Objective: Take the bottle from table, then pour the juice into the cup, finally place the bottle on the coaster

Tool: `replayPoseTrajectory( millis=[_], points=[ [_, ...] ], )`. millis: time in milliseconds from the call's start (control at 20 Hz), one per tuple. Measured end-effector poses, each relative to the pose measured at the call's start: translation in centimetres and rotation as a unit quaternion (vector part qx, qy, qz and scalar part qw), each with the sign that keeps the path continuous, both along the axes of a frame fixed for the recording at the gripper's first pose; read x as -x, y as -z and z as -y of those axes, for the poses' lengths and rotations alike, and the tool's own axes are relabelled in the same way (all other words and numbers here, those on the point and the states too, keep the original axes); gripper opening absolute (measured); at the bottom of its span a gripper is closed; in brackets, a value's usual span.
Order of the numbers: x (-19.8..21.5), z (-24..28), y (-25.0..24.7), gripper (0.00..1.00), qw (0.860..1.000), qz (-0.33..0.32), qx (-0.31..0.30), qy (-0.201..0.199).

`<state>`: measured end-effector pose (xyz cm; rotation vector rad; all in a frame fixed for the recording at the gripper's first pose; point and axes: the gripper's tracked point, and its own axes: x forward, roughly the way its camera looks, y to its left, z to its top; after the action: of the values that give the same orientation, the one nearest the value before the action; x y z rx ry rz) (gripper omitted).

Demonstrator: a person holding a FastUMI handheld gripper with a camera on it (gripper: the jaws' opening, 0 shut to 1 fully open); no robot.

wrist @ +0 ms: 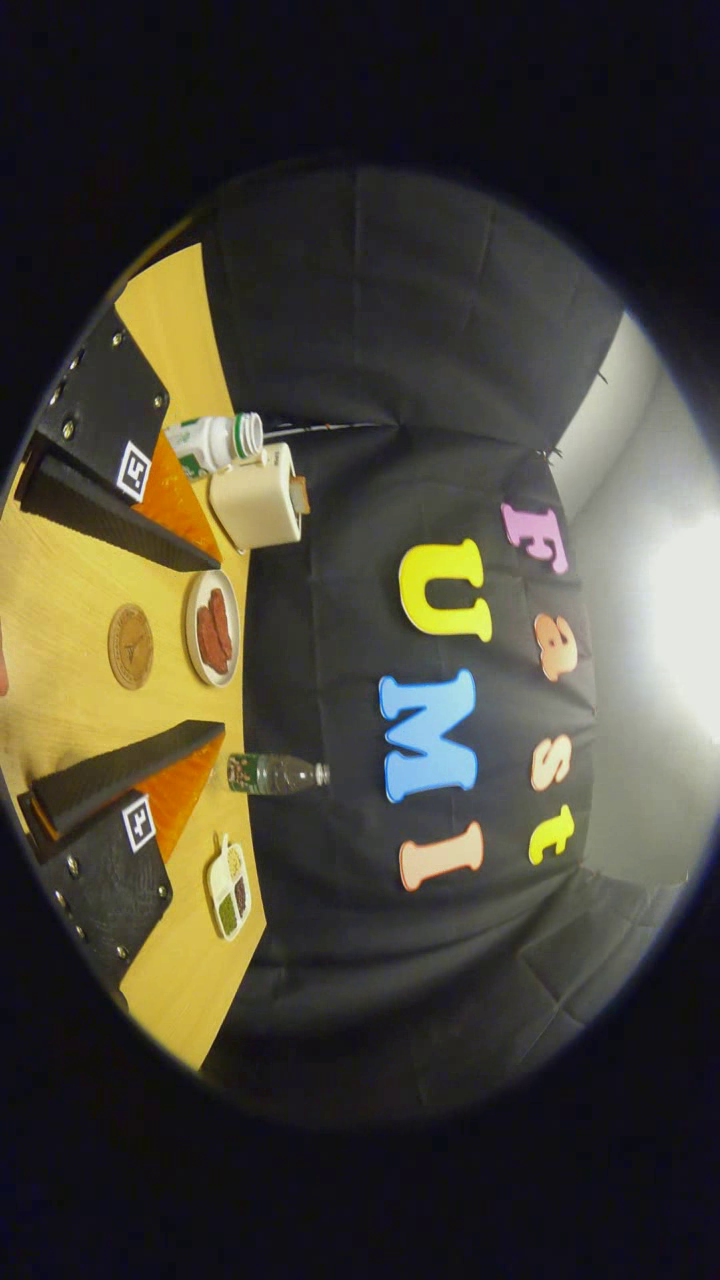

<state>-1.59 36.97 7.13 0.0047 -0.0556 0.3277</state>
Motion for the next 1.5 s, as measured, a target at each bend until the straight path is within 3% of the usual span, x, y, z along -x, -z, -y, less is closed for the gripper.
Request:
replayPoseTrajectory(
  millis=[300, 500, 850, 950, 1050, 1200, 1500],
  points=[
    [1.6, -9.7, 2.4, 0.93, 0.995, -0.006, 0.01, -0.098],
    [0.3, -13.7, 4.4, 0.93, 0.992, -0.019, 0.01, -0.124],
    [-4.3, -16.0, 9.2, 0.93, 0.991, -0.065, 0.014, -0.116],
    [-4.9, -15.5, 9.2, 0.92, 0.993, -0.064, 0.02, -0.098],
    [-5.1, -15.5, 9.2, 0.76, 0.994, -0.064, 0.021, -0.088],
    [-5.1, -15.1, 9.0, 0.73, 0.994, -0.067, 0.011, -0.085],
    [-4.2, -14.6, 7.3, 0.7, 0.985, -0.071, -0.085, -0.131]
  ],
)
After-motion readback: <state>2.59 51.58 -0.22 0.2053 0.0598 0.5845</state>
